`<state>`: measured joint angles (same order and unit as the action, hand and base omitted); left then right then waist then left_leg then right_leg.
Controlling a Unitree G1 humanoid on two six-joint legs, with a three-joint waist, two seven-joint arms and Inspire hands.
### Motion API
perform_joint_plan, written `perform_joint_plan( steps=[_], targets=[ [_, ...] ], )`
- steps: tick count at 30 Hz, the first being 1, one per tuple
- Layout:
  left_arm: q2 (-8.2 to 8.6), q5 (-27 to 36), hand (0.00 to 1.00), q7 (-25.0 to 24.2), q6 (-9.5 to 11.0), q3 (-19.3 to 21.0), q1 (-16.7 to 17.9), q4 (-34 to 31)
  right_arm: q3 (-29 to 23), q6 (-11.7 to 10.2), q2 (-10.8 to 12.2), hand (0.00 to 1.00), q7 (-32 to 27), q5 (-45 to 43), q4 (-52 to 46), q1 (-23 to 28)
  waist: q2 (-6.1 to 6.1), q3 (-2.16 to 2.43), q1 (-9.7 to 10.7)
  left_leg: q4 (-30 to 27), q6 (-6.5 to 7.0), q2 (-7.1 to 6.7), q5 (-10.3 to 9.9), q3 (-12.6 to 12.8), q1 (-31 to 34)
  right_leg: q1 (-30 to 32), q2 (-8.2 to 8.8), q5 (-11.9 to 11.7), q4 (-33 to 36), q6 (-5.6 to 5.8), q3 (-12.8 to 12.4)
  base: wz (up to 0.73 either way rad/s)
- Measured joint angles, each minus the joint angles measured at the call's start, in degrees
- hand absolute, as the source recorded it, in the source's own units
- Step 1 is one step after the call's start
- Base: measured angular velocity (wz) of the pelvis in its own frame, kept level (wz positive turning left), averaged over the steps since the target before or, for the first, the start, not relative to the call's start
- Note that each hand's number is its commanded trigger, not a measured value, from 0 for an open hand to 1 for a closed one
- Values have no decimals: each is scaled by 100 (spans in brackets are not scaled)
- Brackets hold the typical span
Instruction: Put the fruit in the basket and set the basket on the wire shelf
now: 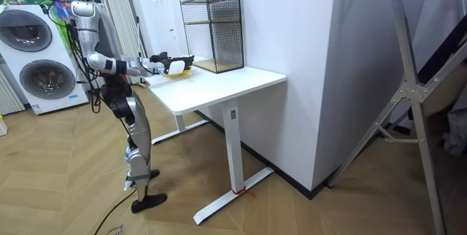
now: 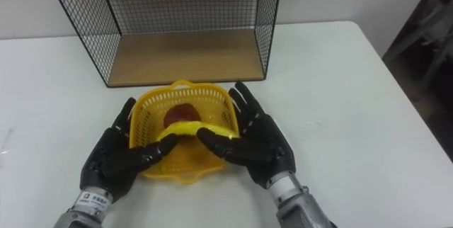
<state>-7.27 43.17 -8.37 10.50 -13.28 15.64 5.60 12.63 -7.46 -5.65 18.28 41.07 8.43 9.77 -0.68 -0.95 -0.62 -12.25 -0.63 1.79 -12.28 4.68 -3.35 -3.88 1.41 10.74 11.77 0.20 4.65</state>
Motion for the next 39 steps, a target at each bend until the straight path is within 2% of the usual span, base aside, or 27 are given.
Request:
perform_joint_plan(
  steps=[8,18,23,27,34,39],
  targets=[
    [5,-7,0,13,57,1,-7,0,23,-70,85,0,0,-13,49,-78,-120,-12,3,-7,1,-2,0,2,5,-8,1,-1,-1,1,6,0],
    [9,6,0,328,75,-59,-17,-136,207,-101,80,0,-246,-125,-6,-146,-115,-6,11,-44,0,-1,-1,-10,63,29,-1,-2,4,-1,23,0],
    [11,6,0,438,86,-55,-327,-307,225,-385,80,0,-270,-98,-46,-479,-115,-5,13,-97,1,1,-1,-10,119,83,4,-8,30,-4,26,0],
    [19,5,0,560,103,-51,-394,-602,225,-547,83,0,-330,-100,-74,-490,-107,-2,17,-117,1,2,-3,-13,119,75,4,-8,30,-4,23,0],
    [44,4,0,678,179,-50,-430,-987,225,-575,85,0,-453,-110,-91,-490,-53,-1,18,-119,1,6,-4,-22,63,15,2,-8,45,-5,34,0],
    [71,4,0,678,239,-50,-430,-1021,223,-582,84,0,-454,-109,-115,-490,-22,15,25,-138,0,8,-4,-25,66,19,2,-8,86,-5,39,0]
  ],
)
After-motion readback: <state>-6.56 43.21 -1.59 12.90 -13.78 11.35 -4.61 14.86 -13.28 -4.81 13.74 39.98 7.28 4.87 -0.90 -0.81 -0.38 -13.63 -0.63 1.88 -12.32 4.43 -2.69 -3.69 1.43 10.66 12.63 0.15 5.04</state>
